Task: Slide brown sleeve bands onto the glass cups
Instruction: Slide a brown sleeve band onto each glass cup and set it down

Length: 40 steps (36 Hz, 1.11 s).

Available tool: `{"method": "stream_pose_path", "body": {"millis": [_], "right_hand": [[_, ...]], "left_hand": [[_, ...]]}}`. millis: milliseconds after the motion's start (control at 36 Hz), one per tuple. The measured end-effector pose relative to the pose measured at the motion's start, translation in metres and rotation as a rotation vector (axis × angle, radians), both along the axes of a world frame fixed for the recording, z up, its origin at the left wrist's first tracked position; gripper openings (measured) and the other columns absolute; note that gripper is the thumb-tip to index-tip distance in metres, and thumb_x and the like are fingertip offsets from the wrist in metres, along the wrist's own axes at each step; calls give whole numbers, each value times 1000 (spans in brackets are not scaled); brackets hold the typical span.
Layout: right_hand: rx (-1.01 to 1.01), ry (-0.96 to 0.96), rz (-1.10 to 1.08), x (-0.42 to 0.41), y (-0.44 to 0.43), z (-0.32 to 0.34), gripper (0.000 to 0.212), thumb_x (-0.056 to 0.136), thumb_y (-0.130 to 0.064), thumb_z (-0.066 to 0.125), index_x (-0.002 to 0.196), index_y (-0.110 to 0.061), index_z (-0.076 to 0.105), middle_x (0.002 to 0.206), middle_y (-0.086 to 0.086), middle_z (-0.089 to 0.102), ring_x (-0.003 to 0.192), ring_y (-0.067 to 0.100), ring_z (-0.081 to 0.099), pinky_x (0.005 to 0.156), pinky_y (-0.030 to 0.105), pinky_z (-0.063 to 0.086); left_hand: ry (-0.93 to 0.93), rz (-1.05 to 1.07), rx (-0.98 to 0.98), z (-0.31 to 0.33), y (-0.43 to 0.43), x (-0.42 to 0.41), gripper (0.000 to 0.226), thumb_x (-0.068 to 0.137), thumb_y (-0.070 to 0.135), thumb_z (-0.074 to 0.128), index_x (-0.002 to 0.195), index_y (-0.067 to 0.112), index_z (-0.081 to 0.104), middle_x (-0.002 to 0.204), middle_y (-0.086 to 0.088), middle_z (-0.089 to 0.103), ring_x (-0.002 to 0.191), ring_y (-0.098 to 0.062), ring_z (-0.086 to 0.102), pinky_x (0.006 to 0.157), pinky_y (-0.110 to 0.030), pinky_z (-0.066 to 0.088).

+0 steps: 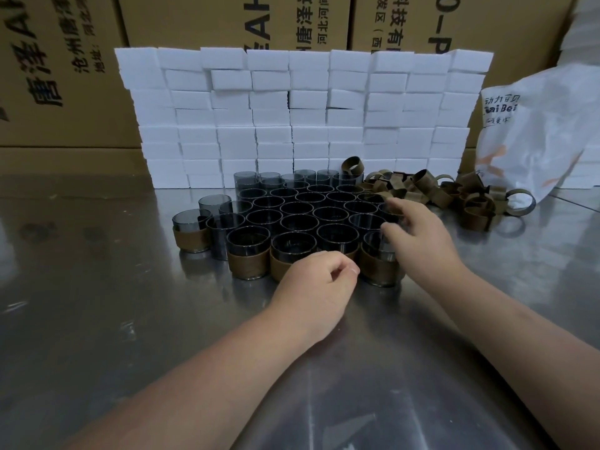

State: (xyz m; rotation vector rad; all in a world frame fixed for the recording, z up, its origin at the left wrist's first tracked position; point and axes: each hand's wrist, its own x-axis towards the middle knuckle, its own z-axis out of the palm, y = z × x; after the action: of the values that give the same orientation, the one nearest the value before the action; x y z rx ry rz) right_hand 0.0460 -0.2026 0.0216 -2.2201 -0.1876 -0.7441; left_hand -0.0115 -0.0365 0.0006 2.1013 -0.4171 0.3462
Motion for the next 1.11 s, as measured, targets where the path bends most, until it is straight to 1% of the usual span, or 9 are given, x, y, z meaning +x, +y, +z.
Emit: {"method": "stream_pose_path", "body": {"millis": [139, 361, 444, 528, 722, 833, 917, 1028, 1111], "right_hand": [[202, 160, 190, 8, -10, -1, 45, 95, -12, 33, 133, -30, 50, 132, -10, 51, 118, 0, 38, 98, 17, 28], [180, 262, 288, 16, -14, -5, 39, 101, -17, 23, 123, -29, 52, 116, -2, 55, 91, 11, 50, 78, 17, 39], [81, 222, 288, 14, -12, -7, 35, 101, -23, 26, 121, -30, 54, 113, -4, 52, 107, 9, 45, 88, 21, 34], [-4, 131, 222, 13, -9, -5, 36, 100, -28, 34, 128, -21, 55, 114, -5, 50, 117, 12, 43, 100, 26, 29], [-75, -58, -22, 14, -7, -1, 42, 90, -39, 49, 125, -16, 56, 107, -4, 41, 99, 13, 48, 86, 24, 33], [-145, -237, -147, 11, -2, -6, 31, 88, -35, 54, 103, -9, 64, 99, -2, 39, 92, 13, 43, 80, 25, 31], [-194, -346, -212, 12, -3, -7, 29, 92, -29, 50, 85, -4, 65, 91, 4, 44, 95, 24, 47, 78, 26, 31], [-176, -318, -289, 13, -9, -1, 45, 89, -42, 38, 81, -5, 63, 95, 14, 51, 95, 29, 48, 75, 30, 34], [-147, -320, -294, 9, -8, 0, 42, 89, -43, 34, 78, -10, 58, 92, 6, 44, 93, 26, 47, 75, 29, 33]], "left_hand": [[43, -2, 23, -1, 0, 0, 19, 90, 34, 48, 74, 39, 59, 83, 12, 61, 76, 2, 53, 66, -19, 44], [81, -36, 36, -2, -1, 0, 20, 89, 35, 50, 72, 40, 58, 73, 14, 60, 69, 1, 54, 64, -21, 45], [103, -104, 41, -2, -3, -2, 18, 88, 32, 54, 73, 41, 58, 84, 16, 61, 80, 0, 55, 76, -22, 46], [113, -162, 77, -1, -5, -3, 8, 88, 32, 56, 88, 37, 62, 96, 15, 60, 90, 2, 54, 78, -10, 41], [118, -191, 124, -1, -4, -4, 27, 88, 34, 57, 114, 28, 61, 105, 18, 55, 97, 4, 50, 78, -3, 35], [146, -255, 180, 0, -3, -5, 34, 89, 35, 55, 123, 31, 55, 113, 23, 49, 107, 4, 46, 86, -8, 35], [164, -309, 251, 0, -3, -6, 44, 89, 38, 55, 132, 33, 47, 134, 21, 42, 124, 1, 38, 101, -21, 33], [173, -351, 348, 1, -3, -5, 57, 90, 39, 54, 142, 34, 32, 150, 19, 24, 134, 3, 21, 106, -15, 17], [175, -360, 392, -1, -4, -2, 62, 90, 40, 53, 145, 35, 24, 152, 20, 15, 137, 3, 15, 110, -18, 13]]}}
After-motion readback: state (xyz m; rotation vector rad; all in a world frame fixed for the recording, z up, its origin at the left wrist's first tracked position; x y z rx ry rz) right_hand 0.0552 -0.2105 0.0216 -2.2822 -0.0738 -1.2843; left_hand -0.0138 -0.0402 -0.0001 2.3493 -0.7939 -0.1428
